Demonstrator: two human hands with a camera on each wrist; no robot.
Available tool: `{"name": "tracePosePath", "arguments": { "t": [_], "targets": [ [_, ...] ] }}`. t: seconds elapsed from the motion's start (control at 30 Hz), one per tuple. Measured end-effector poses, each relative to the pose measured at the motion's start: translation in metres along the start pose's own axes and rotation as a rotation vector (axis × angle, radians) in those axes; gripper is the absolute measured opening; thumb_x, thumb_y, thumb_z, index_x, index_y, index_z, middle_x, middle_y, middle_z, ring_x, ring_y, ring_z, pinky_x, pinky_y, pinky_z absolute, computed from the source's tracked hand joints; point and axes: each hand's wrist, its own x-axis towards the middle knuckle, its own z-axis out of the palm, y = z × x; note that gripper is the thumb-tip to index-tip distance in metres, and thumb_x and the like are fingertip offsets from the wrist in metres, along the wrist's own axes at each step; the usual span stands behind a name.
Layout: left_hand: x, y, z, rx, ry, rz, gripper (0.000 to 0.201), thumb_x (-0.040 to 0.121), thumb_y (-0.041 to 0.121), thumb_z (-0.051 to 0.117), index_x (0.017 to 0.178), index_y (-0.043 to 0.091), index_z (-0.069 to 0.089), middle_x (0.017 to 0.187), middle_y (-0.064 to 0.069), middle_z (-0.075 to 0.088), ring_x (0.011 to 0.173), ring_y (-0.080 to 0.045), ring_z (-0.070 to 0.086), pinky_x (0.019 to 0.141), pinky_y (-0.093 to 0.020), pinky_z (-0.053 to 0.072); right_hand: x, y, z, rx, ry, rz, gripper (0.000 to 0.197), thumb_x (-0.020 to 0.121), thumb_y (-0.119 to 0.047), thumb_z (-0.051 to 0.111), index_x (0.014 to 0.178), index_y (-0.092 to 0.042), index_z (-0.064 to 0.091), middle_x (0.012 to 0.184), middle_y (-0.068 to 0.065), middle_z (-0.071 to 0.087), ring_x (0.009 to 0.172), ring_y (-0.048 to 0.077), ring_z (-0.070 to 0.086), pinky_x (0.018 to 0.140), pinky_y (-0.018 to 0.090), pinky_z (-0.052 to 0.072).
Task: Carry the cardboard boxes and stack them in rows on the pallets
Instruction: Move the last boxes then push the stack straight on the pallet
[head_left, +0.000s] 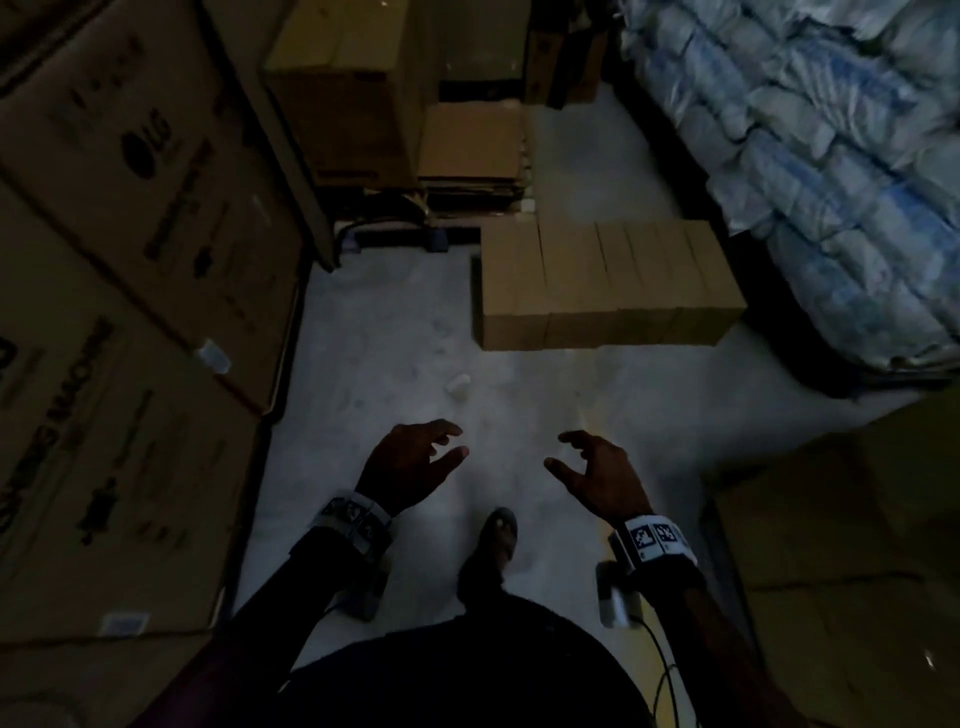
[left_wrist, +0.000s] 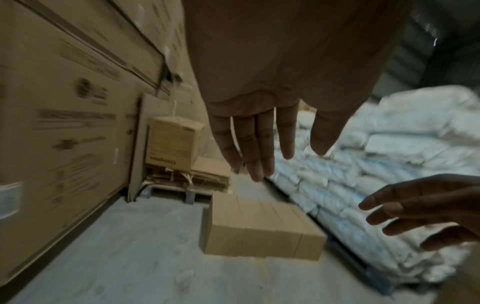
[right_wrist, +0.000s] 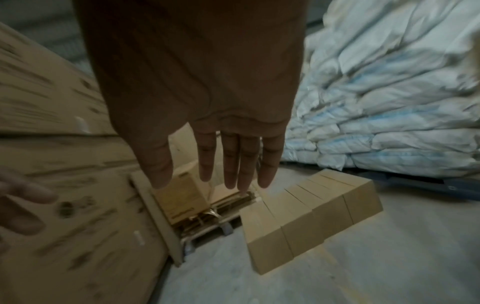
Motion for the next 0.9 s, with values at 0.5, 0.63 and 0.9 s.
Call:
{"name": "tracePosePath", "arguments": {
  "t": [0.5,0.63,0.9],
  "targets": [
    [0.407,-0.018,-0.014,-0.169,-0.216,-0.106,0.051,0.08,0.067,0.059,0.111,0.03,0.075,0.105,0.009,0.077,0.098,-0.01,0.072,0.089,-0.033,0.058,0.372,-0.03,-0.085,0.093,-0.009,0.144,0.042,0.092,-0.048,0.072,0.123,-0.019,0.068,0.119,0.007,0.071,0.105,0.021,0.069,0.081,0.025,0.05],
    [0.521,-0.047,-0.005,-0.294,-0.276,-0.169,0.054,0.076,0.061,0.061,0.109,0.021,0.076,0.105,0.001,0.078,0.1,-0.012,0.072,0.093,-0.032,0.057,0.472,-0.023,-0.071,0.116,-0.041,0.25,0.042,0.091,-0.048,0.073,0.122,-0.02,0.069,0.12,0.007,0.071,0.104,0.02,0.07,0.08,0.025,0.051],
    [0.687,-0.112,0.024,-0.198,-0.47,-0.272,0.021,0.095,0.028,0.071,0.108,0.012,0.075,0.105,-0.006,0.077,0.099,-0.02,0.071,0.096,-0.033,0.052,0.661,-0.007,-0.021,0.199,-0.164,0.568,0.04,0.094,-0.044,0.071,0.125,-0.019,0.068,0.119,0.01,0.071,0.111,0.027,0.067,0.095,0.036,0.054]
  ]
}}
